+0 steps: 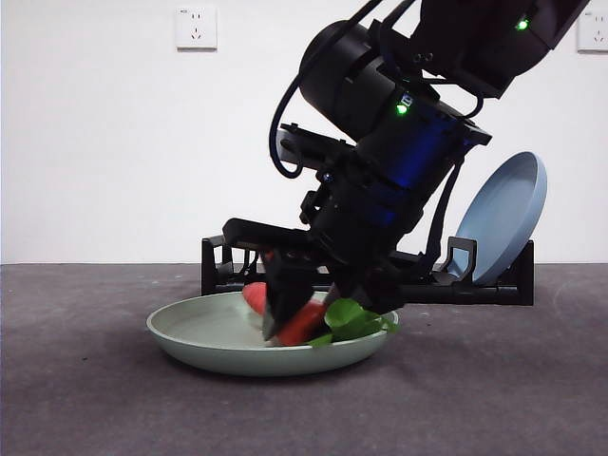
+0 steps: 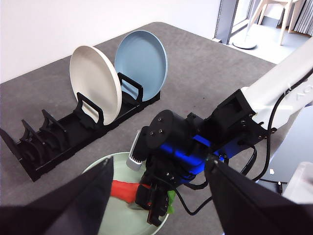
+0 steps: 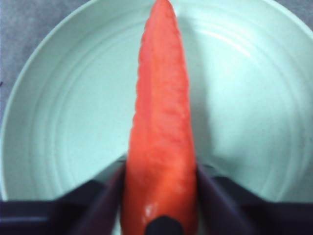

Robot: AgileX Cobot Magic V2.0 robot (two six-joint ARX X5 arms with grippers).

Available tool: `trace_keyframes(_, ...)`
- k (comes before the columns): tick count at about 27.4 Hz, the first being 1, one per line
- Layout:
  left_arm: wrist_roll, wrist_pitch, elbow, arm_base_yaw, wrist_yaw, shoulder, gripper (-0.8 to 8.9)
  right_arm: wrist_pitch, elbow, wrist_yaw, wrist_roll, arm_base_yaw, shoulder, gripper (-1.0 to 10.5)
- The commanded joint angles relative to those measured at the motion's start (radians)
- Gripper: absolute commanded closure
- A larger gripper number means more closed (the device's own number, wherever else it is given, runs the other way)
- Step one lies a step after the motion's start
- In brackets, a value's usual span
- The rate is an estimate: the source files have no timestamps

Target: Take the green plate from the plate rack,put the plate on the table,take the carrot from the table,put the carrot in the plate

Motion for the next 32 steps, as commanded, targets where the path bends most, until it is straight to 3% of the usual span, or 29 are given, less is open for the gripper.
trace_keyframes(1, -0.007, -0.002, -0.003, -0.003, -0.002, -0.003, 4.99, 0.009, -0.004, 0.001, 0.01, 0.003, 0.006, 4.1)
trace_keyframes(7, -0.006, -0.003, -0.003, -0.003, -0.002, -0.003, 4.99, -0.056, 0.015, 0.006, 0.009, 0.003, -0.123, 4.1)
trace_keyframes(12, -0.006, -0.026, -0.003, -0.003, -0.003, -0.003, 4.99, -0.271, 0.026, -0.006, 0.01, 0.005, -0.332, 4.1)
trace_keyframes(19, -0.006, -0.092, -0.003, -0.003, -0.002, -0.003, 4.99, -0.676, 0.026, -0.158, 0.023, 0.007, -0.637, 4.1)
trace_keyframes(26, -0.007, -0.172, -0.003, -0.003, 0.003, -0.003, 5.01, -0.955, 0.026, -0.188, 0.048, 0.007, -0.875, 4.2)
trace_keyframes(28, -0.007, -0.192, -0.003, -0.003, 0.003, -0.003, 5.19, -0.999, 0.026, -0.188, 0.056, 0.007, -0.923, 5.1)
trace_keyframes(32, -0.012, -0.227, -0.003, -0.003, 0.003, -0.003, 8.0, -1.061, 0.026, -0.188, 0.055, 0.007, -0.994, 8.8)
